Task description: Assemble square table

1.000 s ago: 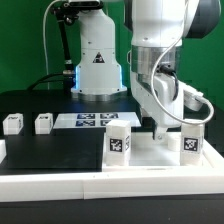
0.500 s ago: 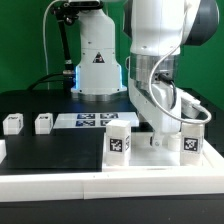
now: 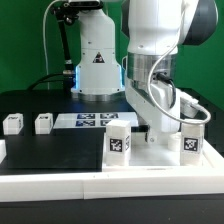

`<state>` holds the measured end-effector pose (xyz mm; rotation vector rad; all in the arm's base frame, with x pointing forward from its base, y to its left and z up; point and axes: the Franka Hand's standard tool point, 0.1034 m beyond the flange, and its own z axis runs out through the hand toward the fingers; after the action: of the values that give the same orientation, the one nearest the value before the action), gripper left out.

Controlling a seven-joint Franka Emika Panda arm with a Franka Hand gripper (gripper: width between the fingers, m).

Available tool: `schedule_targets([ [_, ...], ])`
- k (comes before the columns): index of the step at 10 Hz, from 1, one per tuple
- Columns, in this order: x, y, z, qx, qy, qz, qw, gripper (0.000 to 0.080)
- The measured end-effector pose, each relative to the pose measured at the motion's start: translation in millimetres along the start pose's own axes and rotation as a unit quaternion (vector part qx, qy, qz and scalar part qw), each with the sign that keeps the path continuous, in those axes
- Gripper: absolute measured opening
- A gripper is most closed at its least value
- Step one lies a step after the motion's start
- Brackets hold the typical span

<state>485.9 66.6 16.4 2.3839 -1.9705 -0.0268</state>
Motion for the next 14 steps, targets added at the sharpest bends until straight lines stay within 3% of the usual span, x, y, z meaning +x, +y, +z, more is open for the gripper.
schedule_targets([
  [1,6.2,-0.3,-0.3,0.002,0.002,0.0,1.0,0.01],
  [8,15.0,5.5,0.0,-0.005,-0.001,-0.024,1.0,0.008],
  [10,24.8,12.8,-3.6,-0.024,-0.01,-0.063,0.998,0.008],
  [14,53.7,25.5,-6.7,-0.082,-0.065,-0.199,0.974,0.0084],
])
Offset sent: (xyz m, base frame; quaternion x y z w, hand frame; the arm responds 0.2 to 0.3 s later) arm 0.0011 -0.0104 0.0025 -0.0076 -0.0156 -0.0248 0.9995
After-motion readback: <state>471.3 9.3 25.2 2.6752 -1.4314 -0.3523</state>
